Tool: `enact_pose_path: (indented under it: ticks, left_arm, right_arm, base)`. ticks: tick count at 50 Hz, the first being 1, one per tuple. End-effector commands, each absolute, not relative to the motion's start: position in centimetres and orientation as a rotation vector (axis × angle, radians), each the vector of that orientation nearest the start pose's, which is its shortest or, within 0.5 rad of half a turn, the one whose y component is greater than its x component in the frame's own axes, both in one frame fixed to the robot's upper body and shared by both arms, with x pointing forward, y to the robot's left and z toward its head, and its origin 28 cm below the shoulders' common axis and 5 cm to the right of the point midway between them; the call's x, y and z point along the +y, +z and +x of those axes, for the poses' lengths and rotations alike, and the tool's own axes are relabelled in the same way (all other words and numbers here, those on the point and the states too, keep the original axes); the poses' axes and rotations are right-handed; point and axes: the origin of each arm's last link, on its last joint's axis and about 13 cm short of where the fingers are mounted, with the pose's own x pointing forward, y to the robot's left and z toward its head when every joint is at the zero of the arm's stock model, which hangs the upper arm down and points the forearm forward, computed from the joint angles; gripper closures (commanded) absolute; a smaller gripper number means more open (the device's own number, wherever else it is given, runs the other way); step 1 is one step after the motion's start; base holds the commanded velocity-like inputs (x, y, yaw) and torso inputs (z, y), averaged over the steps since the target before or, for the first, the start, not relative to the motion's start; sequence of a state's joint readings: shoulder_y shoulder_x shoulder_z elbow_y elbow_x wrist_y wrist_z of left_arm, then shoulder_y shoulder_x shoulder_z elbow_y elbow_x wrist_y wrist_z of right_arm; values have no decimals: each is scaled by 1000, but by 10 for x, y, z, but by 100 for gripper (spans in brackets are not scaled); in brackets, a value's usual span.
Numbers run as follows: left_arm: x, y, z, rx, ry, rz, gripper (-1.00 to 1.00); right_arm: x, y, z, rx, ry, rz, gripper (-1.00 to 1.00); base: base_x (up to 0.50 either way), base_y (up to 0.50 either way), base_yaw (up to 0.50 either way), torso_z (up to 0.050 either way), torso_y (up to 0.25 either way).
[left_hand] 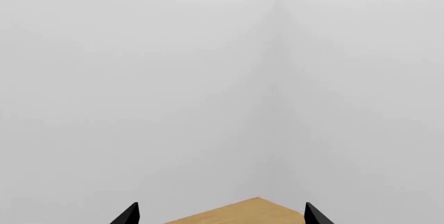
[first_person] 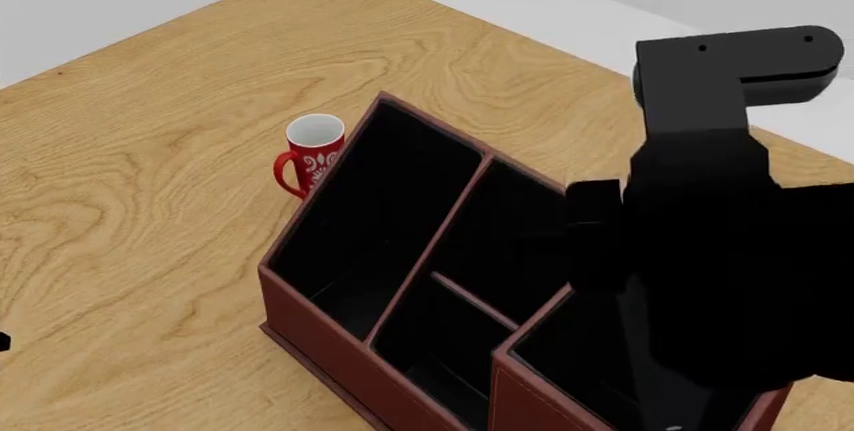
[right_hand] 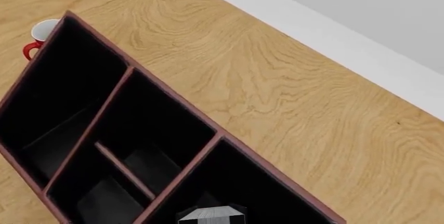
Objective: Pick up the book and place it in the right compartment of the caddy.
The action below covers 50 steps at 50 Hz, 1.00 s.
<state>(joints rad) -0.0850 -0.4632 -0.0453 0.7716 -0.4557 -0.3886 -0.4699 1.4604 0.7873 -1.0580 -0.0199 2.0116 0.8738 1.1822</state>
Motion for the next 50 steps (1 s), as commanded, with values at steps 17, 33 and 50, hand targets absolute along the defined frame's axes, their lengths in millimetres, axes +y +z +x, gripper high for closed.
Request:
enact_pose_path:
  ticks: [17, 33, 50]
  left_arm:
    - [254, 170, 193, -414, 184, 3, -100]
    - [253, 170, 192, -411, 178, 9, -100]
    - [251, 168, 194, -409, 174, 16, -100]
  right_arm:
    - [-130, 259, 290, 568, -91, -152, 100]
    - [-133, 246, 290, 583, -92, -156, 100]
    - [-135, 226, 294, 613, -91, -156, 100]
  base:
    - [0, 0, 0, 1, 1]
    - [0, 0, 0, 0, 1]
    - [0, 0, 0, 1, 1]
